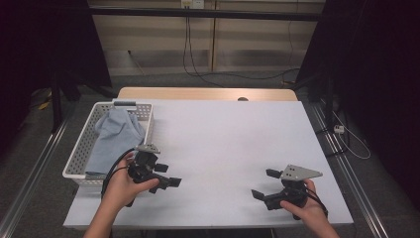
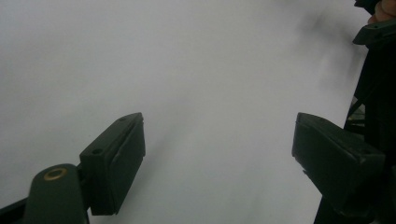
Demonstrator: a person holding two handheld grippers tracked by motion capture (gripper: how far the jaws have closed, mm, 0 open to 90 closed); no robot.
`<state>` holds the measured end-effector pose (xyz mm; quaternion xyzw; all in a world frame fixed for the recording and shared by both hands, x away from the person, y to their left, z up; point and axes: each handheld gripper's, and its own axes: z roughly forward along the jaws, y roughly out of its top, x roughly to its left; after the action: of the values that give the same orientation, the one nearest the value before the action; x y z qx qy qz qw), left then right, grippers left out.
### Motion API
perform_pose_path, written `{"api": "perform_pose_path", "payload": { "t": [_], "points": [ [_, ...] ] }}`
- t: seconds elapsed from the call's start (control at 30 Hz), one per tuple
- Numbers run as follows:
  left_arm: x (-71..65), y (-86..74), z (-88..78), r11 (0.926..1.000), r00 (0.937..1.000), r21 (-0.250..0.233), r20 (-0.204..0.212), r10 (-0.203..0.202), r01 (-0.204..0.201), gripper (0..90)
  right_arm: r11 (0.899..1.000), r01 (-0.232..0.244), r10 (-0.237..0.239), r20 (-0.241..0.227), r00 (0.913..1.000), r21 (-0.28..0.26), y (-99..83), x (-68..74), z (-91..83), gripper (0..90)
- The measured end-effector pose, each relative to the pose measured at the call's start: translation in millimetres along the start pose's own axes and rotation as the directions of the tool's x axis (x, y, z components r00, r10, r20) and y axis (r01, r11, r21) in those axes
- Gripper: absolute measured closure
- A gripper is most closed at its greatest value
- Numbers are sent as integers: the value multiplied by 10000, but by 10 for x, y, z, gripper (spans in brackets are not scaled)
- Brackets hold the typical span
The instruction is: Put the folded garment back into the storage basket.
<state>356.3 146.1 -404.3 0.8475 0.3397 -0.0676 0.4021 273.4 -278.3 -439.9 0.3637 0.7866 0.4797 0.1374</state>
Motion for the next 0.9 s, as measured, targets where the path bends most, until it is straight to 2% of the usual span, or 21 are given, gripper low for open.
{"api": "perform_pose_path", "payload": {
  "t": [0.2, 0.37, 0.57, 0.9],
  "points": [
    [-29, -22, 69, 10000, 9997, 2, 215, 84, -84, 179, 9999, -85, 85, 28, 10000, -119, -9, -9, -16, 66],
    [-27, -33, 97, 9998, 9996, 89, 192, 198, -199, 178, 9999, -76, 76, 35, 10000, -120, -21, -9, -20, 66],
    [-10, -69, 98, 9999, 9997, -61, 226, 118, -117, 173, 9998, -73, 73, -15, 10000, -199, -26, 3, -23, 65],
    [-5, -142, 153, 9995, 9993, -33, 205, 306, -306, 156, 9994, 7, -7, -7, 10000, -357, -26, 3, -62, 66]
  ]
}}
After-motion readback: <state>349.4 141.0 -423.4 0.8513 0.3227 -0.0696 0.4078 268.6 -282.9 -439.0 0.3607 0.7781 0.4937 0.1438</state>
